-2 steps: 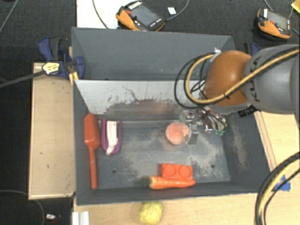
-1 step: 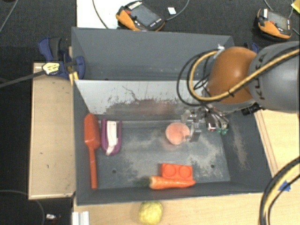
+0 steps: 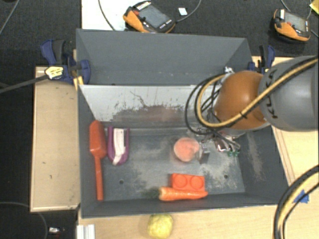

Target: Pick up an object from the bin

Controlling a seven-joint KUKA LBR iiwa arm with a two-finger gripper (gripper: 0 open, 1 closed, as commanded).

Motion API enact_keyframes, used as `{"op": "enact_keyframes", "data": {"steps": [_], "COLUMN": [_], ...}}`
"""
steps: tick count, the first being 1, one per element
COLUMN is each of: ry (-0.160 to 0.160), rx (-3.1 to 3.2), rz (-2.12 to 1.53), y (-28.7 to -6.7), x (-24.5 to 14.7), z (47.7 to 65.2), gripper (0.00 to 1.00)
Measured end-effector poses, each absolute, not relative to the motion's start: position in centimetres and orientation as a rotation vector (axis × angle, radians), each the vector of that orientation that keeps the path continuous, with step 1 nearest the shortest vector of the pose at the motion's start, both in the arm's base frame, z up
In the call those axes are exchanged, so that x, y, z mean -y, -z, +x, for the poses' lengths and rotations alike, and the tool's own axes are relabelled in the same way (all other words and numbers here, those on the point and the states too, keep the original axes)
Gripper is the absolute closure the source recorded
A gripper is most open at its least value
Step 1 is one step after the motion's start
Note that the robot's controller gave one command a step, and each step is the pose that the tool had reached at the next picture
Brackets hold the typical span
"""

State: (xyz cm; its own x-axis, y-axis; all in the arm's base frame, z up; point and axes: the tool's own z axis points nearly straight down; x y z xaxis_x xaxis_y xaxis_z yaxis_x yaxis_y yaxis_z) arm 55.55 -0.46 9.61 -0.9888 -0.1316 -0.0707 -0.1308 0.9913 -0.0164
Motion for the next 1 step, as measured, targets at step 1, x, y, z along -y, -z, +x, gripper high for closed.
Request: {"op": "enact_keyframes", "data": {"steps": [1], "ry": [0.017], "rx": [-3.063], "rz": [-0.207], "y": [-9.61], "x": [0.42], "z": [55.61], "gripper": [1.00]}}
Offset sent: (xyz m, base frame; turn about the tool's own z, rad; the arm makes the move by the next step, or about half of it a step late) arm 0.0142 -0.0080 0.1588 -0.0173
